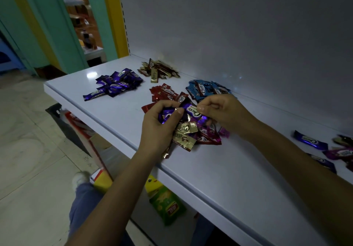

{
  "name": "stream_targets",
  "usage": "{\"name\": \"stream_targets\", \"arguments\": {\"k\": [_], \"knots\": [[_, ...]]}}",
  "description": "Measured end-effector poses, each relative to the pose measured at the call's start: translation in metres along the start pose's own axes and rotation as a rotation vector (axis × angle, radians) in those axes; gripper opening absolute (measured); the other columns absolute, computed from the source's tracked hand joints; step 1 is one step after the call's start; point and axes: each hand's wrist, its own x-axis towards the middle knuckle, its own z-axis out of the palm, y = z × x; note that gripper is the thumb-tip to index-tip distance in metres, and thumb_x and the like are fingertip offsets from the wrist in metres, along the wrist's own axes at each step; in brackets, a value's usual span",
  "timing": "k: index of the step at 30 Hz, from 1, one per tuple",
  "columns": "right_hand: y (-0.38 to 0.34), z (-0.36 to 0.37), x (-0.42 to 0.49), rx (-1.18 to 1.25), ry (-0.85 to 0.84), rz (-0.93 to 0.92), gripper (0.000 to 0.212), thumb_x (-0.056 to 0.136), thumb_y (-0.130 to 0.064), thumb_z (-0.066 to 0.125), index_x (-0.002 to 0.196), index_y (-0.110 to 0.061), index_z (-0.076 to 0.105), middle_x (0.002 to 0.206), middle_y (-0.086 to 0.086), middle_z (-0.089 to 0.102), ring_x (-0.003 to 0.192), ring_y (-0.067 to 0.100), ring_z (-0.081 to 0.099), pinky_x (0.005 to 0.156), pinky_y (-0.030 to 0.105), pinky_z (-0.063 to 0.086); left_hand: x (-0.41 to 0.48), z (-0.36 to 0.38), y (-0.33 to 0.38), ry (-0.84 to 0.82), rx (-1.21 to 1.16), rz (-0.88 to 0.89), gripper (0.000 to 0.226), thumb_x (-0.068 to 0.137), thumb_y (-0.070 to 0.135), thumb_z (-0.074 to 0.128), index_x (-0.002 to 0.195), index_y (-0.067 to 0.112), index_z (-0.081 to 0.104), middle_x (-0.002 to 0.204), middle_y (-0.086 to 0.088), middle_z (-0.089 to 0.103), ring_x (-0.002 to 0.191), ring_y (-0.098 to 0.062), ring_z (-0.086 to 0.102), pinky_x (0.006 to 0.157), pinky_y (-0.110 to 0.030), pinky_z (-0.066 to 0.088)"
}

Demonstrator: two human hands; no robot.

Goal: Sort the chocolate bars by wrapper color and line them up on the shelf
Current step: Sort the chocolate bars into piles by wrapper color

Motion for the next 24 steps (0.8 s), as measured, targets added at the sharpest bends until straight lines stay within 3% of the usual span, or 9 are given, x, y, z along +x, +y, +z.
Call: {"name": "stream_targets", "arguments": {"k": [4,8,14,19,24], "knots": [[-0.003,0.002,0.006,0.027,0.032,0.011,0.011,0.091,-0.011,0.059,0.084,-0.016,0.066,0.076,-0.007,0.067,0.057,0.009,0.062,0.054,0.014,0.050,0.003,-0.001,0.003,0.065,-0.044,0.010,0.008,0.091,0.012,0.062,0.098,0.012,0.065,0.097,-0.008,0.069,0.085,-0.019,0.070,0.067,-0.029,0.058],[-0.008,0.007,0.021,0.080,0.082,0.056,0.007,0.090,-0.013,0.061,0.088,-0.016,0.068,0.076,-0.011,0.066,0.054,0.005,0.061,0.054,0.014,0.050,0.014,-0.011,0.013,0.132,-0.001,0.124,0.013,0.091,0.007,0.061,0.090,0.020,0.065,0.085,0.012,0.068,0.080,-0.005,0.066,0.067,-0.018,0.052],[-0.020,0.027,0.062,0.195,0.068,0.123,0.008,0.091,-0.012,0.062,0.094,-0.011,0.069,0.063,-0.002,0.068,0.051,0.003,0.060,0.051,0.013,0.047,0.057,-0.060,0.009,0.272,0.137,0.146,0.010,0.091,0.017,0.065,0.090,0.028,0.065,0.093,0.004,0.069,0.088,-0.020,0.068,0.078,-0.046,0.057],[-0.032,0.053,0.109,0.158,0.044,0.165,0.005,0.090,-0.011,0.063,0.092,-0.014,0.067,0.076,0.000,0.067,0.054,0.004,0.062,0.053,0.015,0.048,0.088,-0.094,-0.007,0.350,0.222,0.051,0.012,0.090,0.018,0.065,0.086,0.029,0.064,0.090,0.017,0.065,0.090,-0.015,0.066,0.083,-0.048,0.056],[-0.036,0.086,0.174,-0.023,0.191,0.053,0.004,0.086,-0.015,0.067,0.086,-0.017,0.070,0.082,-0.001,0.069,0.066,0.013,0.065,0.069,0.026,0.056,0.096,-0.106,-0.021,0.415,0.141,0.030,0.009,0.087,0.025,0.068,0.087,0.034,0.066,0.095,0.010,0.068,0.095,-0.019,0.066,0.086,-0.050,0.054]]}}
